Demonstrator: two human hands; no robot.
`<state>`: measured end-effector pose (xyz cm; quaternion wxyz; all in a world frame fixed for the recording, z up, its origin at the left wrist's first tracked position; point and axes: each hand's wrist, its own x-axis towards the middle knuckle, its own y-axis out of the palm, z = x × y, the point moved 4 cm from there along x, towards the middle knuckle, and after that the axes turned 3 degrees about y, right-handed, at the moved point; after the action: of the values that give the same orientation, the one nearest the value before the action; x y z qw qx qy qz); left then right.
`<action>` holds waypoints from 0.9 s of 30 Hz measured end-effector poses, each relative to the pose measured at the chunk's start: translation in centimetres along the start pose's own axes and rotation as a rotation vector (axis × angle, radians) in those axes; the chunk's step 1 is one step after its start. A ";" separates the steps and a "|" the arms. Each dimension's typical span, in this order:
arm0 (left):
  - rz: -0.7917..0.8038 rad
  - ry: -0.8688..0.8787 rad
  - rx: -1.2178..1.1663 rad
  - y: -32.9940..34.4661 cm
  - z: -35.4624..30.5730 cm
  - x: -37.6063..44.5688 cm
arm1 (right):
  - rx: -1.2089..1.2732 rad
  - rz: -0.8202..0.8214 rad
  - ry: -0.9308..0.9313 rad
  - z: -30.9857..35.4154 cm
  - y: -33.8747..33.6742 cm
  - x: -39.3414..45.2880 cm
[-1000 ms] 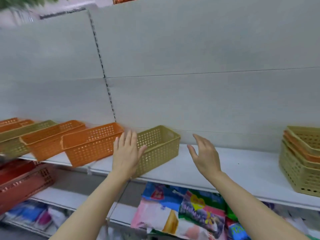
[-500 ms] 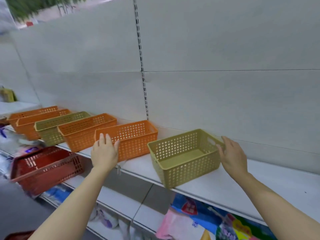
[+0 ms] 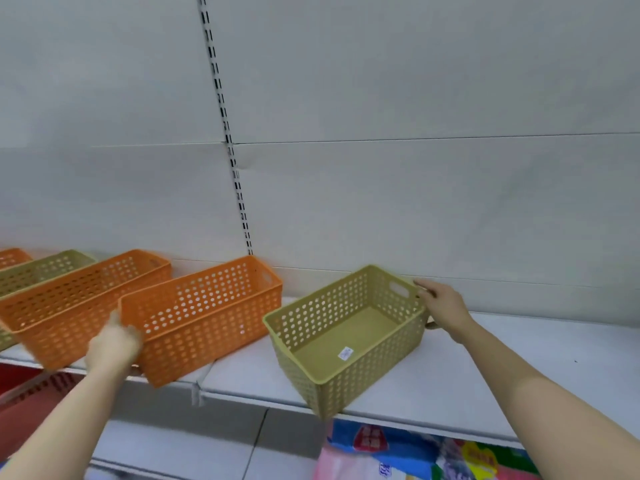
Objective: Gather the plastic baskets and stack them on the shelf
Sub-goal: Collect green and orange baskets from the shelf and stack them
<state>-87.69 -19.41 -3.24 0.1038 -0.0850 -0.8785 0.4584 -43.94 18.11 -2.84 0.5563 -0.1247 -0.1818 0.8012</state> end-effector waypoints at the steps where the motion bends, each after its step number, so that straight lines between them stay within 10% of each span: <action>1: -0.020 0.017 0.000 0.0 0.0 -0.2 | 0.017 -0.024 -0.007 -0.1 -0.1 -0.4; 12: -0.165 0.204 -0.229 -2.8 -5.5 -9.6 | 0.117 -0.376 -0.155 -2.2 -6.6 -9.5; 27: -0.168 0.553 -0.662 -0.8 -24.4 -38.2 | 0.100 -0.846 -0.239 -10.0 -35.9 -27.6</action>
<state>-44.60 -9.98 6.99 0.3390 -0.1613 -0.9212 0.1019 0.11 5.06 3.54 0.8157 0.0812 -0.2410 0.5195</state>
